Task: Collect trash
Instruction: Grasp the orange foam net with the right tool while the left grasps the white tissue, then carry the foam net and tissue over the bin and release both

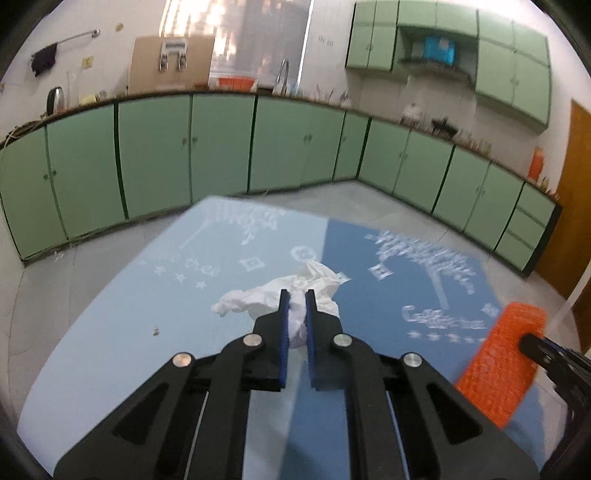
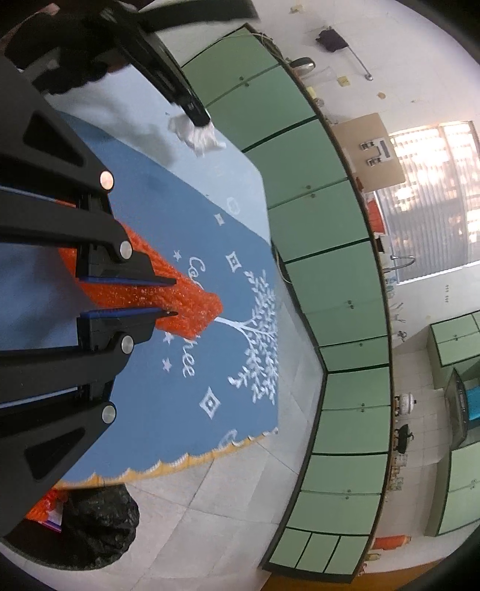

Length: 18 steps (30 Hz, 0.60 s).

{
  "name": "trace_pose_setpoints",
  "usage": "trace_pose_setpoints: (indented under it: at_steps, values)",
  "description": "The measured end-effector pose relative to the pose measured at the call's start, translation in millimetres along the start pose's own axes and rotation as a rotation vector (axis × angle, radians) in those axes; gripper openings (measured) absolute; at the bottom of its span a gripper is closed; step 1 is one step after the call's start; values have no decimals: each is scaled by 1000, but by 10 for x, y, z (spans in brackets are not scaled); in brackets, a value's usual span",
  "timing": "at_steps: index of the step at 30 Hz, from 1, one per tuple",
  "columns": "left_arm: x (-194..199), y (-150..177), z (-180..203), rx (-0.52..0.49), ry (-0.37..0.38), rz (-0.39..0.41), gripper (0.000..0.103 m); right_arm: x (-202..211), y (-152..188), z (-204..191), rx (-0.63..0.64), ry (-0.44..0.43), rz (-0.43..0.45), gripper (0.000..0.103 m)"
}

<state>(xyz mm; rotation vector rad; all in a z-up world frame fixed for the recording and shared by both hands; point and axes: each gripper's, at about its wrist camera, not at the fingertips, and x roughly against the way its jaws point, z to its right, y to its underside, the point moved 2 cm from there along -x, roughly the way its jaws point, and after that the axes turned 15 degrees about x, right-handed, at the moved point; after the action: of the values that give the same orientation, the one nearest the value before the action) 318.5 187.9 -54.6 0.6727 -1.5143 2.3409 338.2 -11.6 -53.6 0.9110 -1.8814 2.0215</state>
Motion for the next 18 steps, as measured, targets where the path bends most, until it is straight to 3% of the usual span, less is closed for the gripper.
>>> trace_pose_setpoints:
  at_steps: [4,9,18]
  values:
    - [419,86,136,-17,62,51,7,291,6,124,11,22,31,10]
    - [745,277,400,-45,133,48,7,676,74,375,4,62,63,10]
    - [980,744,1438,-141,312,-11,7,1355,416,1147,-48,199,69,10]
